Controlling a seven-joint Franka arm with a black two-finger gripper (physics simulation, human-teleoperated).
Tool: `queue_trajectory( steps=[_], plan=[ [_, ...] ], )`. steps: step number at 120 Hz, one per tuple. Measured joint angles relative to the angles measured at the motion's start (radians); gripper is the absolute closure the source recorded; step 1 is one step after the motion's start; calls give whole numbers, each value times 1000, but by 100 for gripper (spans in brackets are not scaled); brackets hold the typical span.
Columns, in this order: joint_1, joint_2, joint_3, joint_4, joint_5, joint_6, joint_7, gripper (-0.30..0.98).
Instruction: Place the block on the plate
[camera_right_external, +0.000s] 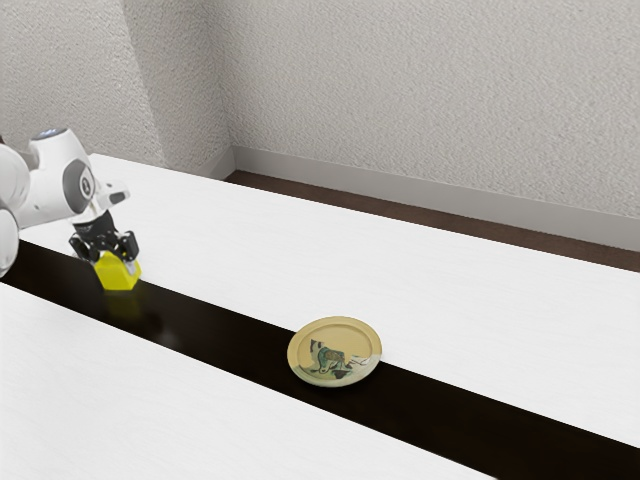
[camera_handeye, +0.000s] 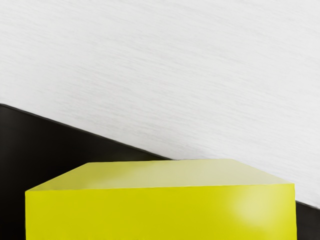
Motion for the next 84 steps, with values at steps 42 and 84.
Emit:
queue_trajectory(
  steps=[42,84],
  plan=[
    [-176,-160,-16,-113,12,-3,-7,32],
    [-382,-240,-107,-191,14,-5,-13,33]
  ],
)
